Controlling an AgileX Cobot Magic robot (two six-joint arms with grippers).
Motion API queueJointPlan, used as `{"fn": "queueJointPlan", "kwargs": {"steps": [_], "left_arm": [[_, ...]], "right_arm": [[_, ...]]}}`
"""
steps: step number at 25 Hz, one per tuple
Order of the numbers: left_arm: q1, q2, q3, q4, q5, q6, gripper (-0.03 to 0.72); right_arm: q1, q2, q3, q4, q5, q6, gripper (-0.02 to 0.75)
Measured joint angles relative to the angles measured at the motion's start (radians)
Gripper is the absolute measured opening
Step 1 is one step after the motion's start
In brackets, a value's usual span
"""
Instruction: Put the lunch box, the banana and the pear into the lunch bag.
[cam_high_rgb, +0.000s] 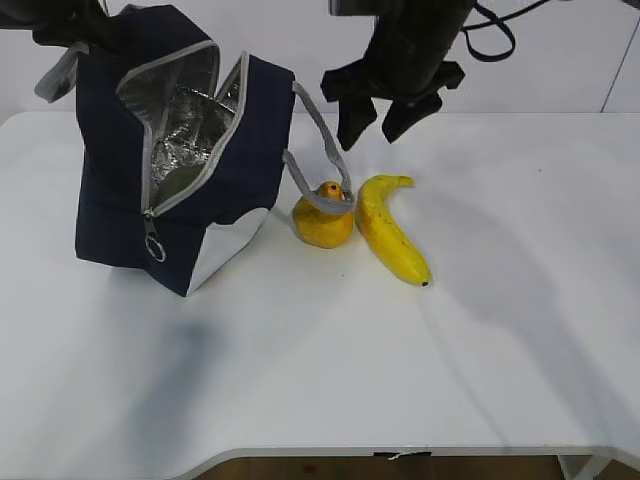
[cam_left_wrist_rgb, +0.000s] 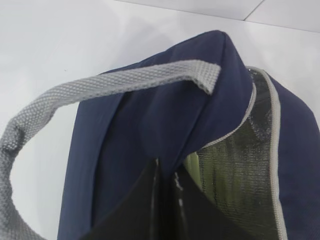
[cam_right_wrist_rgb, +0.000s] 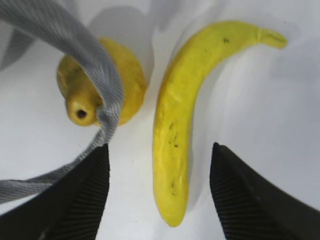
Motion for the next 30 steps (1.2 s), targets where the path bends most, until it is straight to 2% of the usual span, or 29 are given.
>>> {"fn": "queueJointPlan", "kwargs": {"steps": [10,18,30], "left_arm": [[0.000,0.000,0.000,0.014,0.000,0.002,-0.005],[0.000,0.000,0.000,0.016,0.000,0.003,-0.005],[0.000,0.000,0.000,0.017,0.000,0.003,-0.005]], "right_arm": [[0.000,-0.031,0.158,-0.075,-0.004,0.001,0.501],[0.000,-0.018,0.165,-0.100,-0.005,0.001,0.501],[0.000,0.069,0.166,-0.079,-0.016,0.016,0.501]]}}
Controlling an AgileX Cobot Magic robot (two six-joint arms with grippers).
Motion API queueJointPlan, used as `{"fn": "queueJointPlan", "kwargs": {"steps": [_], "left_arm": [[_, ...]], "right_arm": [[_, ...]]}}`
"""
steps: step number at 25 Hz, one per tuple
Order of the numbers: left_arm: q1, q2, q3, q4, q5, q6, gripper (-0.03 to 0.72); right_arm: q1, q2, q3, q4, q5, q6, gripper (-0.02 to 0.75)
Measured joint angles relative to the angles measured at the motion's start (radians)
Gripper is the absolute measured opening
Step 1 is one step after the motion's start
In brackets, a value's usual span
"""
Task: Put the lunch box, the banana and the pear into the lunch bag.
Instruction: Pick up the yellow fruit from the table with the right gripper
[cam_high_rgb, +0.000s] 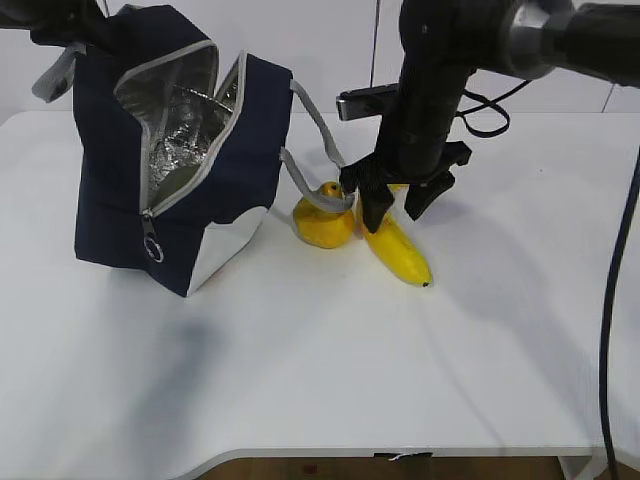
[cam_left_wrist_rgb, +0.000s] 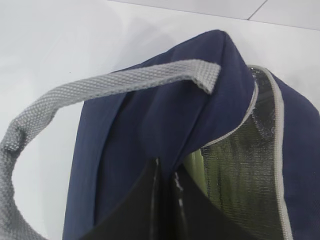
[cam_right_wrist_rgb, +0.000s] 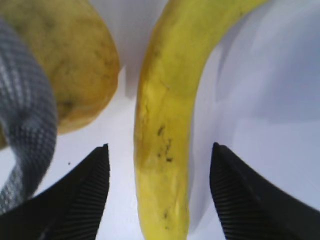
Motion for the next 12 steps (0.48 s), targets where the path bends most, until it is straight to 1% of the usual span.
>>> {"fn": "queueJointPlan", "kwargs": {"steps": [6,10,12], "left_arm": [[0.000,0.000,0.000,0.000,0.000,0.000,-0.005],[0.000,0.000,0.000,0.002,0.000,0.000,-0.005],[0.000,0.000,0.000,0.002,-0.002,0.000,-0.005]], "right_arm": [[-0.005,0.022,0.000,0.018,-0.040,0.000,0.501],[-0.007,0.052,0.000,0.018,-0.040,0.000,0.501],[-0.007,0.063,0.000,0.018,-0.042,0.002,0.484]]}}
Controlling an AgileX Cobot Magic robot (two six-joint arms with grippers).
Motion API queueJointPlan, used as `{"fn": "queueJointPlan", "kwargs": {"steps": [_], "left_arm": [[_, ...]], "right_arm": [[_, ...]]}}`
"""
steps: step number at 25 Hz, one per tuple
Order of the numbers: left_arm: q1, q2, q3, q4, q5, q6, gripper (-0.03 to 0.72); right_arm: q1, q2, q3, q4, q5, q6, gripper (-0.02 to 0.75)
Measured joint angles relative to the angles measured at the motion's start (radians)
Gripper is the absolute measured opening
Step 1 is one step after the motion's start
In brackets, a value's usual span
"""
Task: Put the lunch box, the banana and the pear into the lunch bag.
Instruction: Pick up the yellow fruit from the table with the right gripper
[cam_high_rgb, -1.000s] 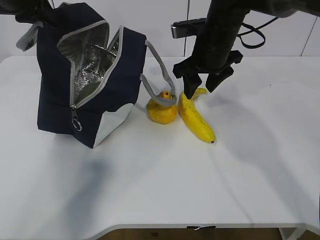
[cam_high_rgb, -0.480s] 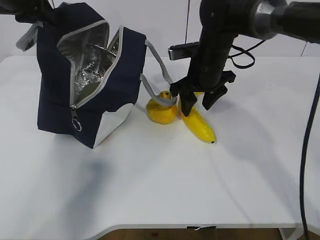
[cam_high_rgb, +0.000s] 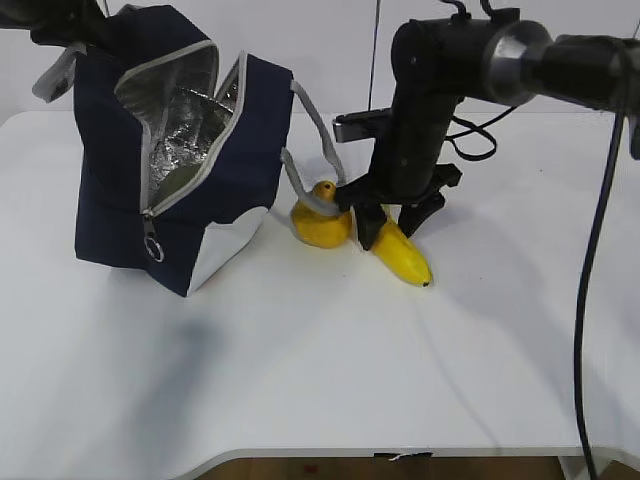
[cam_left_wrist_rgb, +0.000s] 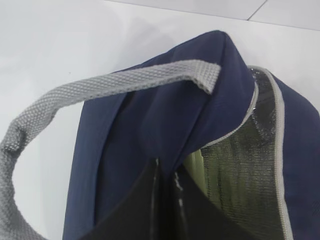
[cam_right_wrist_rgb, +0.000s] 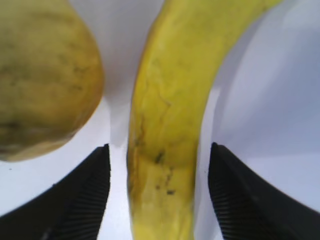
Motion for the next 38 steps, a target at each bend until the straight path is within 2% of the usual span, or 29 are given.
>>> {"fn": "queueJointPlan", "kwargs": {"steps": [5,6,16,26,29,34,38], "left_arm": [[0.000,0.000,0.000,0.000,-0.002,0.000,-0.005],[0.000,0.000,0.000,0.000,-0.002,0.000,-0.005],[0.000,0.000,0.000,0.000,-0.004,0.000,-0.005],[0.000,0.000,0.000,-0.008,-0.008,0.000,-0.005],[0.000,0.000,0.000,-0.031,-0.009,0.000,-0.005],[-0.004,0.000,0.000,-0.073,-0.012,0.000,-0.005],[-0.030,0.000,0.000,-0.079,-0.024,0.000,-0.005]], "right_arm": [[0.000,0.006,0.000,0.000,0.000,0.000,0.315],[-0.001,0.006,0.000,0.000,0.000,0.000,0.305],[-0.009,-0.009,-0.114,-0.035,0.034,-0.009,0.304],[-0.043,-0.248,-0.116,-0.058,0.052,-0.027,0.304],[-0.043,-0.315,-0.116,0.029,0.057,-0.046,0.304],[-0.043,-0.355,-0.120,0.312,0.063,-0.135,0.304],[-0.016,-0.355,-0.121,0.456,0.063,-0.195,0.304]]}}
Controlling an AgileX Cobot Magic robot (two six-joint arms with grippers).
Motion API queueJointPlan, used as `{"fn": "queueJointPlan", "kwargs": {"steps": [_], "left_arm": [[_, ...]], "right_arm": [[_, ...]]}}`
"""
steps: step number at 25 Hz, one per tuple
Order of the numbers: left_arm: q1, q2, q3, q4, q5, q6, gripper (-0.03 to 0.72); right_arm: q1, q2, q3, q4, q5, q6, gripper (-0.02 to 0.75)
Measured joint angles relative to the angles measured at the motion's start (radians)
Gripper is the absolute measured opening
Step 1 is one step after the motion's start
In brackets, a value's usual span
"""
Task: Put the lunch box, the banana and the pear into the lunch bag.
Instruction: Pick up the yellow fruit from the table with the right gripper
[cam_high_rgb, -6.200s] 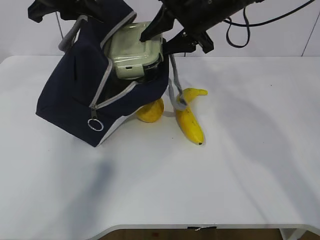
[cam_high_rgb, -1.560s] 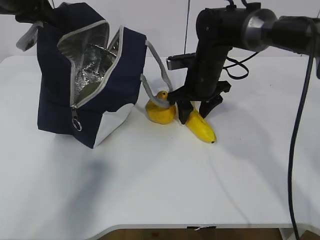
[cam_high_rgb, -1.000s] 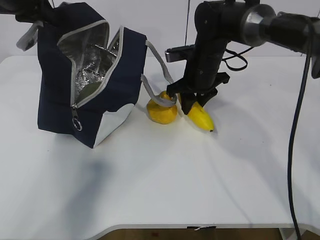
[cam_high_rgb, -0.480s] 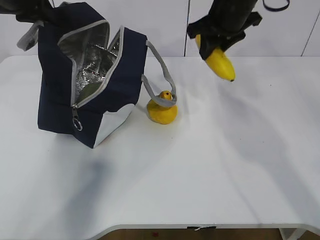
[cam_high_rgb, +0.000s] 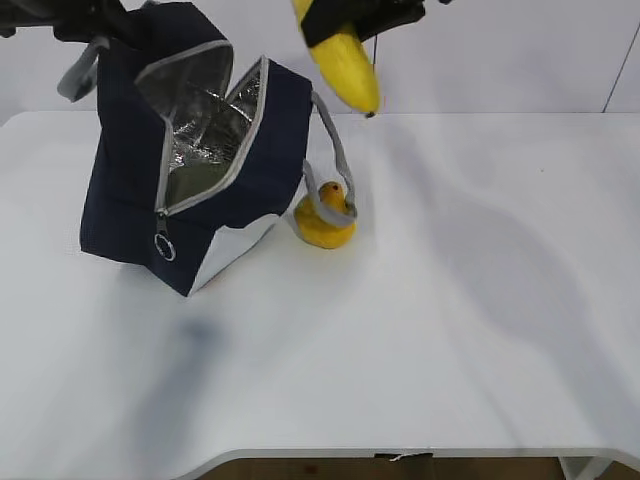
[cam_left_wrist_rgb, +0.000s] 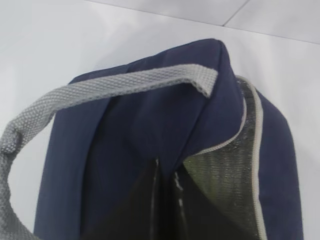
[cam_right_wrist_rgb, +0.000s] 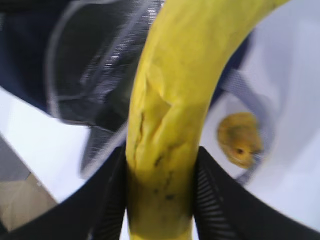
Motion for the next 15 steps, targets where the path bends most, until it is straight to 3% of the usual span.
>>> {"fn": "queueJointPlan", "kwargs": {"steps": [8,15], "left_arm": [[-0.032,0.000,0.000,-0.019,-0.010,0.000,-0.005],[-0.032,0.000,0.000,-0.052,-0.013,0.000,-0.005]], "right_arm": [[0.116,0.064,0.000,0.041,0.000,-0.048,0.308],[0.132,0.171,0.000,0.124,-0.044,-0.103,0.308]]}}
